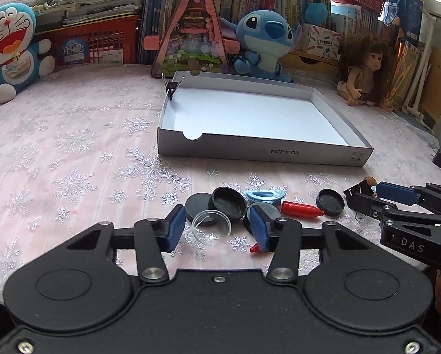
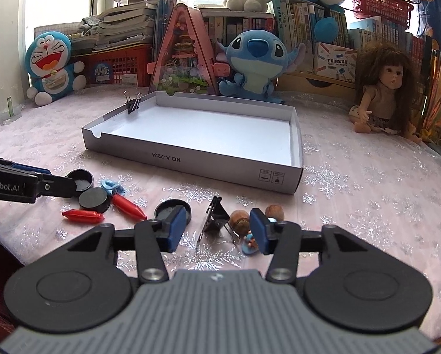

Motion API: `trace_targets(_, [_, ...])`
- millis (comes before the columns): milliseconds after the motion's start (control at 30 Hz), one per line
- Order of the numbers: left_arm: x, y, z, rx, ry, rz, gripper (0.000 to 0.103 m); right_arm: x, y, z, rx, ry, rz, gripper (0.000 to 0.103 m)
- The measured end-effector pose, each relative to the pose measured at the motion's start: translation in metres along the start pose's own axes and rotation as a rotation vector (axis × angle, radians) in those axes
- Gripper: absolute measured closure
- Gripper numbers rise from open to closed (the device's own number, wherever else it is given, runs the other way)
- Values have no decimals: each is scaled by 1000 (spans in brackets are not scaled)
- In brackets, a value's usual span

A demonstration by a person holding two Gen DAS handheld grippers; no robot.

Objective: Organize rigid objects
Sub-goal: 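Close left gripper on the clear plastic cup while right gripper grasps the black binder clip, then carry the clear cup with left gripper into the white tray while right carries the binder clip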

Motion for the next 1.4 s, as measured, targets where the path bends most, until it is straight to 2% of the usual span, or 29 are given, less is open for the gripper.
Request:
trace_targets(233, [1, -7, 2, 26, 23, 29, 59, 0, -2, 7, 10, 7, 7, 58])
trace_targets(267, [0, -8, 3, 33, 27, 34, 62, 1, -2, 8, 9, 5, 5, 62])
trace_targets(300, [0, -9, 5, 41, 28, 38, 72, 1, -2, 9, 9, 4, 3, 73])
trace_targets(333, [-1, -11, 6, 50, 28, 41, 72, 2, -2, 8, 7, -2, -1, 78])
trace_targets(700, [-3, 2, 2, 11, 10, 28, 72, 0, 11, 5, -31, 8, 4, 79])
trace_targets(967, [5, 33, 8, -17, 0, -16, 72, -15, 22, 14, -23, -6, 54, 79])
trace_targets(1167, [7, 58, 24, -7, -18, -50, 72, -31, 33, 26, 7, -14, 129, 79])
trace_targets(1400, [0, 81, 41, -2, -38, -44, 72, -47, 52, 39, 26, -15, 197, 81])
Point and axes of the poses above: each gripper's, at about its wrist camera, not at the fingertips, and z roughly the way its jaws point, x to its left, y to its top, the point moved 3 cm from there along z, roughly the way its jaws point, and after that the axes turned 9 degrees about -x, right-handed, at the moved point
